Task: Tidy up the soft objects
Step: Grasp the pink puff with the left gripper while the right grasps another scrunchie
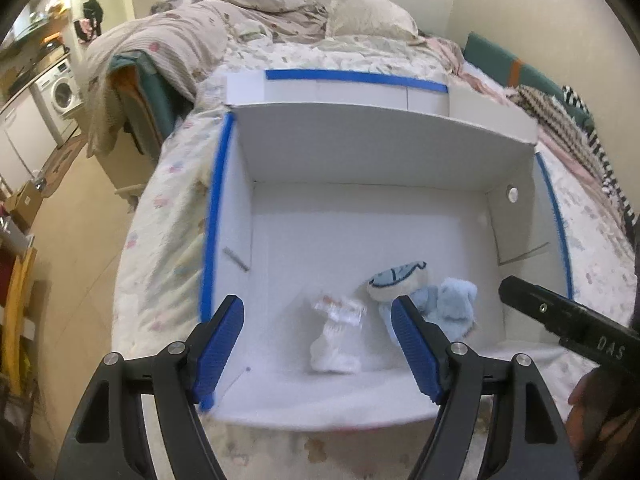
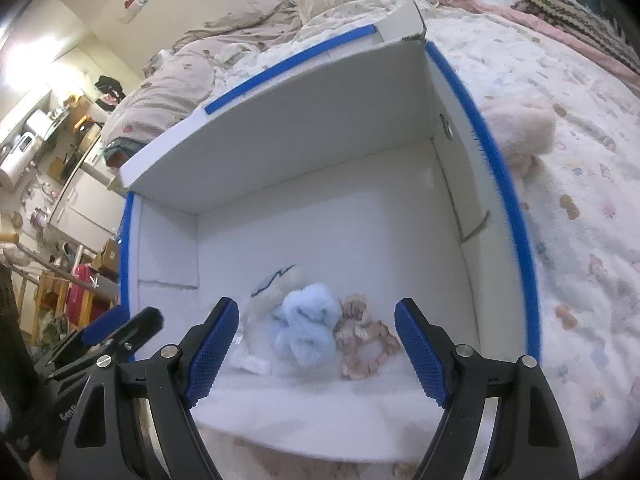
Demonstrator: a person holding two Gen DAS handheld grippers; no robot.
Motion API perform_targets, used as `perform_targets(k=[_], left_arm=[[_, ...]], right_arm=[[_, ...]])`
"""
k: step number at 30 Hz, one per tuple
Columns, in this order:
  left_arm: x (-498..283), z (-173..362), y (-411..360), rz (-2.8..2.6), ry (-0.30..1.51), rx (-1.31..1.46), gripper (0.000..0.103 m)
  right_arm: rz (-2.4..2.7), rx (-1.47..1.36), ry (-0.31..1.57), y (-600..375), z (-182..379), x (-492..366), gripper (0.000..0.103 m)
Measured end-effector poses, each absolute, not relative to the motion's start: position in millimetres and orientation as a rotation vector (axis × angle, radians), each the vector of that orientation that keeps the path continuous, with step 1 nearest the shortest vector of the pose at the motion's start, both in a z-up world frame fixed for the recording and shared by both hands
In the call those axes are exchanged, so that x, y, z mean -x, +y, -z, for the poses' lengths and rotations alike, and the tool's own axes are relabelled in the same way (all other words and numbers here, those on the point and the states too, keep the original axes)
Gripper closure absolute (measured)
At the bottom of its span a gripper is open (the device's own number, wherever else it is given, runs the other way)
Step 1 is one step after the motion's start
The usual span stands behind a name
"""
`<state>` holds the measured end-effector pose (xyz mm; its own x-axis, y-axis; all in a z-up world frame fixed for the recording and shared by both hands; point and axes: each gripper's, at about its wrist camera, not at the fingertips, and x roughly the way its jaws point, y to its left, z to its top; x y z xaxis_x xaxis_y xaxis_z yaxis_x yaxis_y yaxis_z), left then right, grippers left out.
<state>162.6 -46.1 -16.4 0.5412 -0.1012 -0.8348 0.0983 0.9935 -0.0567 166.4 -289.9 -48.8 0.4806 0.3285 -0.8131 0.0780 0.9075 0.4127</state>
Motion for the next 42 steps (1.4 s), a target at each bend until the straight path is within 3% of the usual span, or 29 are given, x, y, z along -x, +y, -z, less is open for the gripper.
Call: perform_targets(k=[13, 27, 35, 42], left_arm=[[-98, 25, -1, 0.086, 1.019, 0.073, 0.029], [-91, 59, 30, 0.015, 1.124, 0.104, 0.029], [-104, 97, -4, 0.057, 1.255, 0.049, 0.029], [-109, 105, -68, 0.191, 1.215, -0.092, 0.029]], right_arm=[[-0.160, -0.340, 1.055, -286, 36, -90, 0.018], [-0.096, -0.493, 1.214, -298, 77, -78, 0.018], [-0.077, -0.599, 1.247, -311, 90, -81, 0.018], [-0.053, -0.660, 1.255, -331, 96, -81, 0.018]])
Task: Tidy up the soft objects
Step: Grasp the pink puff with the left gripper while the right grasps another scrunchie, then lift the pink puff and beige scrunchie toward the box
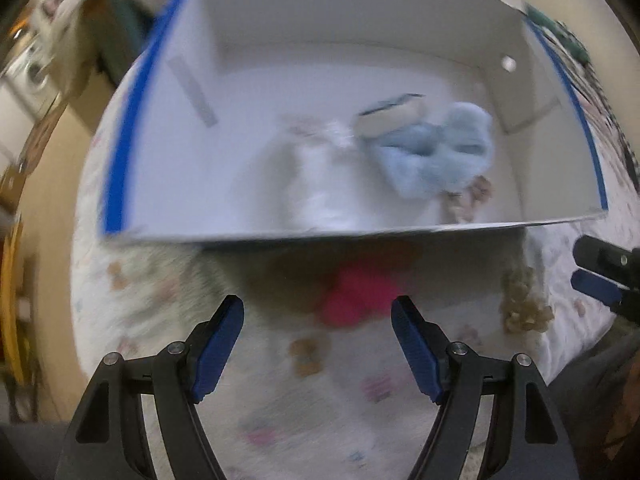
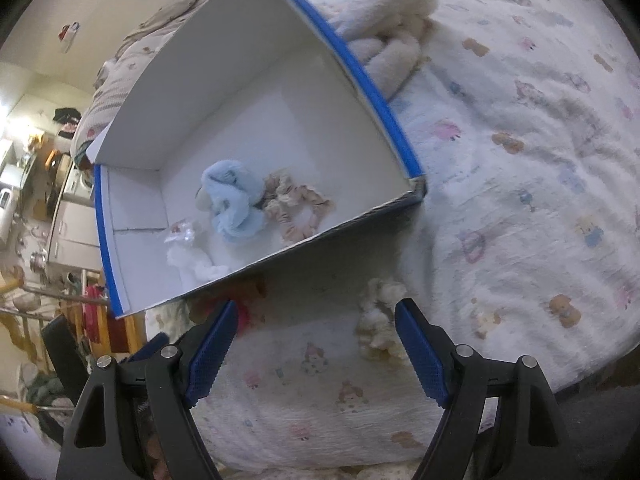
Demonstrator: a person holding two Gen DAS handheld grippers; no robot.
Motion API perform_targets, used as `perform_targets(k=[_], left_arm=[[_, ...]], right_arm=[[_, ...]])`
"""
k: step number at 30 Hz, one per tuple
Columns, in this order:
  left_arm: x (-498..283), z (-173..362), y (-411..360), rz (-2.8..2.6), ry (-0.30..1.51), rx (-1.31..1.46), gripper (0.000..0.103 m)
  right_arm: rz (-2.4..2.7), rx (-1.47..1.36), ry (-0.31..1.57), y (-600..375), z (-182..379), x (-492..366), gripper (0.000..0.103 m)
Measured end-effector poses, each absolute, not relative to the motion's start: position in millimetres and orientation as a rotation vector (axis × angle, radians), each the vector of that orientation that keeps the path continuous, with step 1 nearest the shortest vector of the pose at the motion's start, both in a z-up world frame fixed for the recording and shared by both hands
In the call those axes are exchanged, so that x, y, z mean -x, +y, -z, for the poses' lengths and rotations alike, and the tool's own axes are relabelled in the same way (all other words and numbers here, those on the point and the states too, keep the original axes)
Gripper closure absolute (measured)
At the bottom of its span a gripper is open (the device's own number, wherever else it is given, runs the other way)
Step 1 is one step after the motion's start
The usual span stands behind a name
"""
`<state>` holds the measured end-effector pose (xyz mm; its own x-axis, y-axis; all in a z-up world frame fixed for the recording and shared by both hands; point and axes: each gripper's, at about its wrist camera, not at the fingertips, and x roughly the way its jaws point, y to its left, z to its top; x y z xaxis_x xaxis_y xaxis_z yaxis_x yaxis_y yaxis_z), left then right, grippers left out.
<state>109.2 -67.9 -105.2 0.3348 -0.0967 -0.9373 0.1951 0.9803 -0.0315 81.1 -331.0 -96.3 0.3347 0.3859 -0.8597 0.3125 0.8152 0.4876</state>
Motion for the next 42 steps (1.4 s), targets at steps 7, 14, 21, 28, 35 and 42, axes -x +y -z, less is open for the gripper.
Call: perform_targets(k=[7, 14, 21, 28, 35, 42], left_arm=[[-120, 130, -113, 0.231, 1.200, -0.311, 0.030], [-118, 128, -108, 0.262, 1.203, -0.265, 0.062], [-115, 104, -85, 0.259, 1.184, -0.144, 0.062], [-109, 90, -52, 0.204, 1.188, -0.073, 0.062], [-103, 83, -14, 0.131, 1.150, -0.025, 0.062], [-94, 72, 3, 0.098, 1.147, 0.024, 0.062]], right_arm=[[-0.025, -0.666, 1.256, -347, 98, -80, 0.018], [0.000, -0.666, 1.296, -353, 108, -80, 0.018], [-0.036, -0.555, 1.343, -332, 119, -87, 0.024], [0.025, -0.292, 1.435, -305, 143, -95, 0.036], [0.047, -0.036, 1.479, -274, 161, -98, 0.070], [-0.012, -0.094, 1.385, -267, 137, -86, 0.082]])
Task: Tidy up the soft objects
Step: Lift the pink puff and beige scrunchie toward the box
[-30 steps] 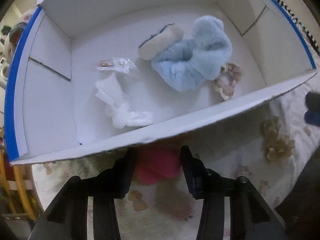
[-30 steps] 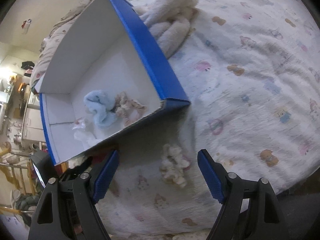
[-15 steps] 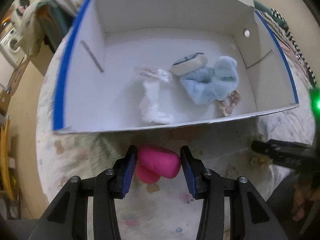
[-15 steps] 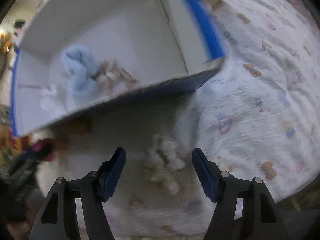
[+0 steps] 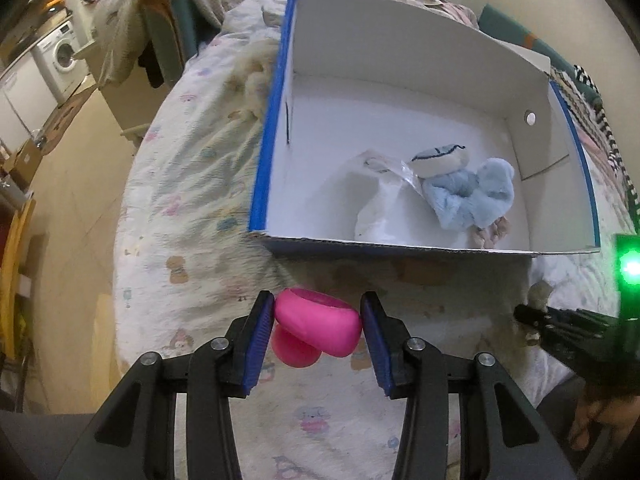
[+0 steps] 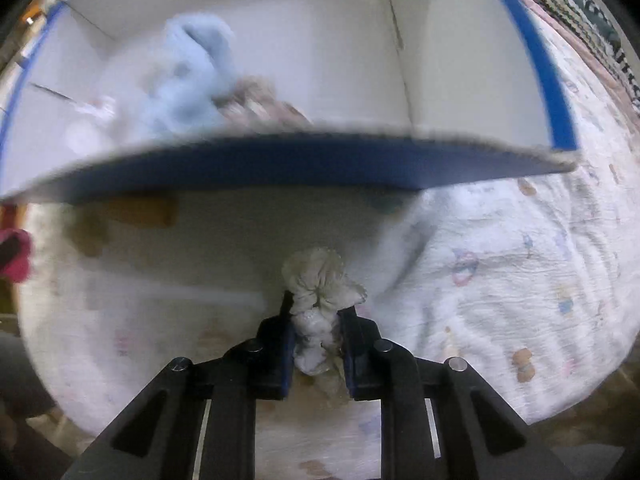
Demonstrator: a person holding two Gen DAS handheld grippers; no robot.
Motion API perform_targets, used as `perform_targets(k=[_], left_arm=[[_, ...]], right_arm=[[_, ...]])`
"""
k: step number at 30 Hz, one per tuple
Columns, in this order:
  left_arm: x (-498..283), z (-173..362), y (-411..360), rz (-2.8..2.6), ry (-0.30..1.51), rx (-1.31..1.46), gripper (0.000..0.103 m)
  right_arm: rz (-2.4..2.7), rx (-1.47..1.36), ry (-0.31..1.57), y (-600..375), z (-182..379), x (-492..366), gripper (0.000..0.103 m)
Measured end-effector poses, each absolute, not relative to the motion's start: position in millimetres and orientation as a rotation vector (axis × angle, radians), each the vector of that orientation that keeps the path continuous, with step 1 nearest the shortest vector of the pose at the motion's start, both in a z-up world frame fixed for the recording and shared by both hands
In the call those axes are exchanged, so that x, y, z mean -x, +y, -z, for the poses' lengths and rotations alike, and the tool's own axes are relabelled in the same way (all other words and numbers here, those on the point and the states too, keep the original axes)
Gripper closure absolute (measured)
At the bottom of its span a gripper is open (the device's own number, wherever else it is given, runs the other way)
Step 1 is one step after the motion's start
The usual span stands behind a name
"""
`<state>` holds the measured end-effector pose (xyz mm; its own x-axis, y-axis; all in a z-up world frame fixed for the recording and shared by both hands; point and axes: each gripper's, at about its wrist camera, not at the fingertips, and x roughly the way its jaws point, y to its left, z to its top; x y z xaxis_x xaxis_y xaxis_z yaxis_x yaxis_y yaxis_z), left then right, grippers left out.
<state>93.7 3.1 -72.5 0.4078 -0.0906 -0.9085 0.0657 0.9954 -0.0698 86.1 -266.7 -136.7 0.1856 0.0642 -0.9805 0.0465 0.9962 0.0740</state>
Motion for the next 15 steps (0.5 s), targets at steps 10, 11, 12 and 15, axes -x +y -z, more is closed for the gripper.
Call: perform_targets(k=[10, 11, 12, 15], left_arm=[[-86, 70, 13, 0.048, 1.124, 0.003, 0.062], [-85, 69, 16, 0.040, 1.119, 0.011, 0.062], [-84, 67, 18, 0.035, 1.113, 0.017, 0.062], [-79, 61, 23, 0.014, 1.087, 0.034, 0.062]], right_arm=[[-0.140, -0.124, 1.317, -246, 115, -72, 0.082], [-0.150, -0.129, 1.312, -247, 115, -74, 0.082], [-0.160, -0.135, 1.307, -246, 114, -76, 0.082], [-0.203, -0.146, 1.287, -241, 105, -72, 0.082]])
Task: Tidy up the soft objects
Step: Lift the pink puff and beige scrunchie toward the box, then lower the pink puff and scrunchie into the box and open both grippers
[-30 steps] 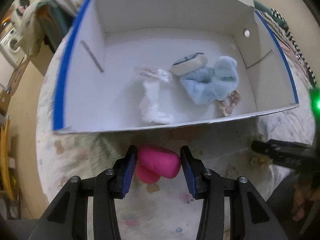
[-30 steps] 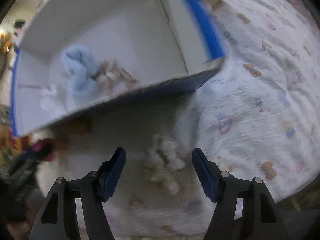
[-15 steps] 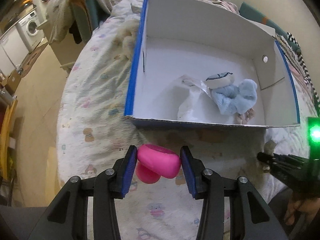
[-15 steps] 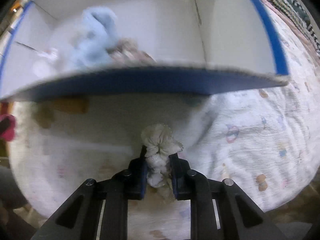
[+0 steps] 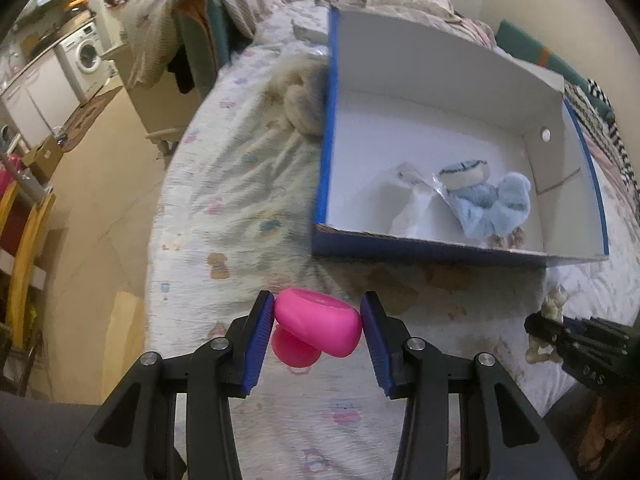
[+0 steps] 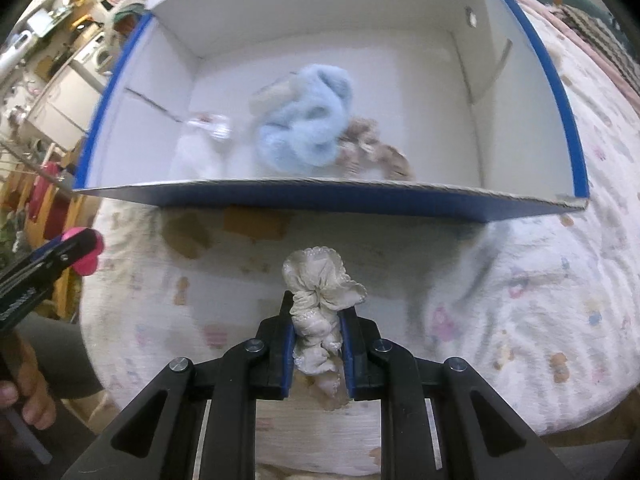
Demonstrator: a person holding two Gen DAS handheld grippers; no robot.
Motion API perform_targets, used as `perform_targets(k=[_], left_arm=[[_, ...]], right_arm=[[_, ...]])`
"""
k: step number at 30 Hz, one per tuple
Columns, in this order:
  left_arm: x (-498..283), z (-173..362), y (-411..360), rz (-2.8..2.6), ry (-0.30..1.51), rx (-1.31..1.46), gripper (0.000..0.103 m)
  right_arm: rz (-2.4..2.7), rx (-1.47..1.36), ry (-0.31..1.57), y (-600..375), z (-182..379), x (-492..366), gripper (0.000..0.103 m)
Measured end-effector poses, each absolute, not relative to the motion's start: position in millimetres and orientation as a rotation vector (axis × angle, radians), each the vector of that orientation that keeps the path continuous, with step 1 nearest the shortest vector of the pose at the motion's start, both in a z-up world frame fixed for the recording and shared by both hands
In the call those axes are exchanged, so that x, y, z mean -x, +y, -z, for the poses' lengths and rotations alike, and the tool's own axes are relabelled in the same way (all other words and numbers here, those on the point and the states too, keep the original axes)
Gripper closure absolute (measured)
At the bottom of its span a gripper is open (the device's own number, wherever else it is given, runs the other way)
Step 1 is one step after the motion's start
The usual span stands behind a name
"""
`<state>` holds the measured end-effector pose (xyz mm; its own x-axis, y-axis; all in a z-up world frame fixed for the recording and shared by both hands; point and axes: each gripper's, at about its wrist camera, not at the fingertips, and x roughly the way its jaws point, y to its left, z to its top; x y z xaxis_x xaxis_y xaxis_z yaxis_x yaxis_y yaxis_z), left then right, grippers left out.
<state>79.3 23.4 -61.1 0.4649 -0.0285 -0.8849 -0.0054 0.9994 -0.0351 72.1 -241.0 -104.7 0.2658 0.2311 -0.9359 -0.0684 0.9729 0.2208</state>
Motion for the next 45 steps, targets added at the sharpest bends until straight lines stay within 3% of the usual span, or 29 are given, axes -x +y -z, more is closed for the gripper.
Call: perform_targets(k=[13, 25, 38, 45], left_arm=[[-77, 12, 14, 0.016, 0.946, 0.070, 0.062], [-143, -28, -24, 0.116, 0.893, -0.017, 0.062], [-203, 18, -63, 0.170, 0.909, -0.122, 0.062], [-223, 34, -61, 0.168, 0.975, -0.038, 0.062]], right_arm=[[-0.409, -0.216, 1.097, -217, 39, -70, 0.082], [-0.407, -0.266, 0.951, -235, -18, -122, 0.082], [-0.239, -0.272, 1.094, -264, 50, -178, 0.082], [-0.179, -0.244, 1.147, -266, 73, -193, 0.082]])
